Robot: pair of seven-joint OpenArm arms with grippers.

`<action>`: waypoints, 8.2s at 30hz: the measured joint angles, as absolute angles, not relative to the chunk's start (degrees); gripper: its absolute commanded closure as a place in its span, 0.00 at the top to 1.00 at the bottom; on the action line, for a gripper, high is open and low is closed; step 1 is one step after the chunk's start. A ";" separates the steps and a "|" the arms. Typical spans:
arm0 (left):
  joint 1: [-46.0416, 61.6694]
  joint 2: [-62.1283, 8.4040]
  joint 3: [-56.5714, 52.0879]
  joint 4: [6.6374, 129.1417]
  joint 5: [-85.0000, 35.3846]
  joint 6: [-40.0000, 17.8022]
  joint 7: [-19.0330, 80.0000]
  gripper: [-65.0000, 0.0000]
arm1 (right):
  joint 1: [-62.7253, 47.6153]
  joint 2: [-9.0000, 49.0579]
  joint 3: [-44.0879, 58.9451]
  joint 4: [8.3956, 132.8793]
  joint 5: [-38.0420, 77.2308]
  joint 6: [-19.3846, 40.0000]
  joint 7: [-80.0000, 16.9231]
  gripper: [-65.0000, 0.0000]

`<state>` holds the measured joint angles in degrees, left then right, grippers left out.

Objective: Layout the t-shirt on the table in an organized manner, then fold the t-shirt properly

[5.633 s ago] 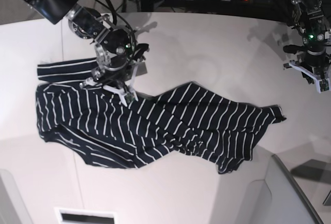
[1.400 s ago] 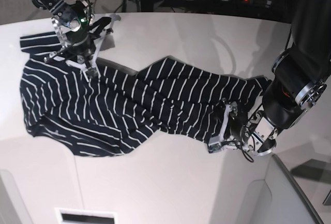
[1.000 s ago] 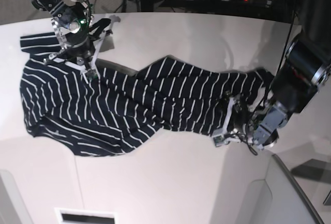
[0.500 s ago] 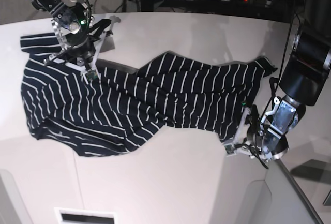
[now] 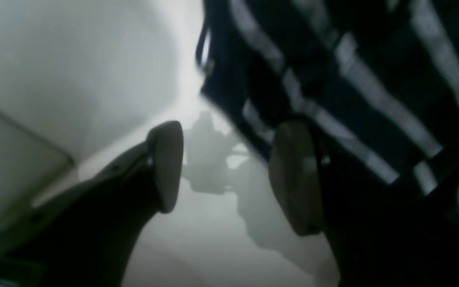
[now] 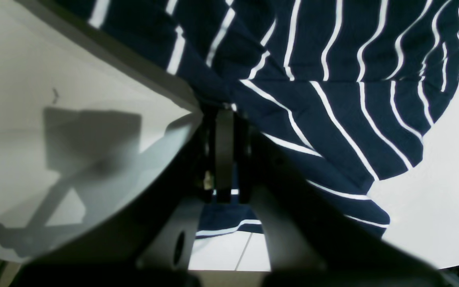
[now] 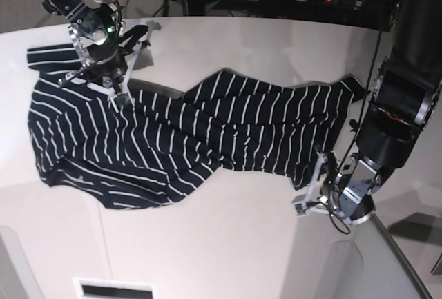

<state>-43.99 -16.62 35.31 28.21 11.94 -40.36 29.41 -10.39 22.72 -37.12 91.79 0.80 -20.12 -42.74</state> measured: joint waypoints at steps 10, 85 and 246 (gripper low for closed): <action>-42.52 -15.03 35.33 28.10 11.86 -40.36 29.15 0.53 | -10.39 22.70 -37.12 91.79 0.80 -20.12 -42.70 0.00; 0.80 -25.80 7.27 103.77 28.84 -40.32 45.74 0.00 | -15.70 23.64 -18.63 106.41 1.02 -10.59 -46.17 0.00; -14.52 -11.92 -4.84 112.40 43.31 -40.95 46.33 0.00 | 9.06 21.85 30.15 113.75 28.10 20.58 -73.25 0.00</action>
